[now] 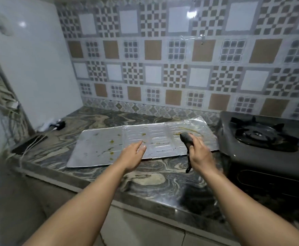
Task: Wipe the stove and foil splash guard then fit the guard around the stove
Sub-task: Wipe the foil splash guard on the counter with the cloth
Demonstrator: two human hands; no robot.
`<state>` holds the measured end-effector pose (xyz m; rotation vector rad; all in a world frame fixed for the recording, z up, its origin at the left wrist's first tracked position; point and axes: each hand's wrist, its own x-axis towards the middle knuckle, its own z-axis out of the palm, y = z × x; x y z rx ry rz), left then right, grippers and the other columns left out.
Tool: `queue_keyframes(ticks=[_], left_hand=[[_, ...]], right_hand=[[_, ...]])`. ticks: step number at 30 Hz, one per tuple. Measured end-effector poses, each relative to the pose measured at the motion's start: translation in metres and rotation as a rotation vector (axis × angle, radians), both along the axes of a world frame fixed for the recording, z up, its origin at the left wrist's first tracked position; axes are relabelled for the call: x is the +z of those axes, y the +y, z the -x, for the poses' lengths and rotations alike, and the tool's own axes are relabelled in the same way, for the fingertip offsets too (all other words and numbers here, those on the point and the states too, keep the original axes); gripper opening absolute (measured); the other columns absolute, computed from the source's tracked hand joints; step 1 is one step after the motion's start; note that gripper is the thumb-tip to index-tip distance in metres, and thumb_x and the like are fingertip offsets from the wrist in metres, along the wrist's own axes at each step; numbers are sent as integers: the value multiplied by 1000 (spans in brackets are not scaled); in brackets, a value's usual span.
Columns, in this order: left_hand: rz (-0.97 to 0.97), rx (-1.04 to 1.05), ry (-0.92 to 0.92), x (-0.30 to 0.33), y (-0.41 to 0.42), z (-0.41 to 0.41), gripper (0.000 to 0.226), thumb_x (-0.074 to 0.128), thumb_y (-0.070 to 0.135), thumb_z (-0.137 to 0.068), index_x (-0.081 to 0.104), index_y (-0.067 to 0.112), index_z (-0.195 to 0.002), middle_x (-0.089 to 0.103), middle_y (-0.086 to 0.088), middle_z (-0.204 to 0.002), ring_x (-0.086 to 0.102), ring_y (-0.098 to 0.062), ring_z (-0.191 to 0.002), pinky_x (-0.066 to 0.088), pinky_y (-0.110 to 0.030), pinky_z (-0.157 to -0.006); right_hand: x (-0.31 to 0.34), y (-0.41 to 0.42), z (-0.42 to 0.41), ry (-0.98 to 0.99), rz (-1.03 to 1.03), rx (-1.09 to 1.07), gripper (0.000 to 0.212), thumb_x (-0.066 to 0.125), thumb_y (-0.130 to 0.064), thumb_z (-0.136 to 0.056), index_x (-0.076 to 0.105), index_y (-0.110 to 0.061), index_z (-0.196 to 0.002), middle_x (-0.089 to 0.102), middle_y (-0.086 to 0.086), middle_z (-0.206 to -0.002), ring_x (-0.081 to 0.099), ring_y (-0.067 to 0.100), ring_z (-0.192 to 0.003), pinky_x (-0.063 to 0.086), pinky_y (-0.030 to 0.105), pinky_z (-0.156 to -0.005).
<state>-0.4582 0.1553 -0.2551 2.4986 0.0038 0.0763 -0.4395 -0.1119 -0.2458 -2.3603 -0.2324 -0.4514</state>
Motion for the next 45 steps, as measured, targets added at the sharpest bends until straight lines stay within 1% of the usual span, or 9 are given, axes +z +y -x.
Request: queue_keyframes(ticks=[9,15,22,27,30,35,38,42,45], left_hand=[[38,221,135,-32,172,39,59,36,50,-102,36,20,-152,35,-6,-158,31,-26,-146,24,-38,-120],[79,341,157,-53,243,48,57,38,45,-103,34,20,-153,31,-4,-160,28,-24,-147,19,-37,-121],[-1,417,214,-83,292,20,58,37,45,-102,30,23,-155,29,-4,-161,23,-26,-149,17,-38,-121],[-96,429,253,-104,320,-9,60,34,48,-101,24,27,-156,23,-4,-163,15,-29,-151,14,-43,-122],[-160,440,261,-112,325,-18,59,34,46,-102,22,26,-156,19,-4,-164,10,-30,-151,10,-42,-122],[-259,476,265,-121,324,-25,54,31,48,-100,31,32,-152,13,1,-166,5,-24,-152,10,-50,-118],[-301,476,238,-129,324,-22,51,27,49,-100,40,31,-147,6,2,-167,0,-23,-153,7,-48,-118],[-326,465,210,-137,324,-19,49,25,50,-100,55,29,-132,4,2,-167,-2,-24,-153,6,-49,-119],[-307,463,209,-138,324,-20,49,25,50,-100,53,29,-133,2,1,-167,-5,-25,-153,-1,-51,-119]], right_hand=[[-56,160,0,98,49,221,39,46,-26,-100,47,-19,-139,52,4,-138,52,27,-123,41,36,-97],[-71,240,-14,153,96,388,40,44,-34,-102,45,-22,-140,50,1,-139,50,23,-124,35,26,-88],[-81,321,-64,102,256,566,49,38,-34,-104,35,-19,-150,37,5,-155,38,26,-139,37,39,-107],[-86,381,-97,37,396,702,49,36,-31,-104,34,-15,-151,38,9,-154,40,30,-137,42,44,-103],[-94,417,-110,15,472,784,55,24,-39,-101,35,-15,-150,40,9,-153,42,31,-136,46,47,-99],[-120,454,-122,96,640,872,70,2,-50,-92,16,-24,-155,19,7,-162,20,29,-148,33,47,-111],[-129,461,-123,132,651,880,67,7,-54,-95,17,-28,-155,20,6,-162,18,29,-149,30,47,-113],[-125,453,-133,106,638,968,59,11,-54,-99,2,-38,-154,2,-4,-164,-2,19,-151,7,40,-120],[-118,455,-151,62,714,1002,57,12,-52,-100,-2,-39,-154,-4,-5,-164,-9,22,-151,1,44,-121]])
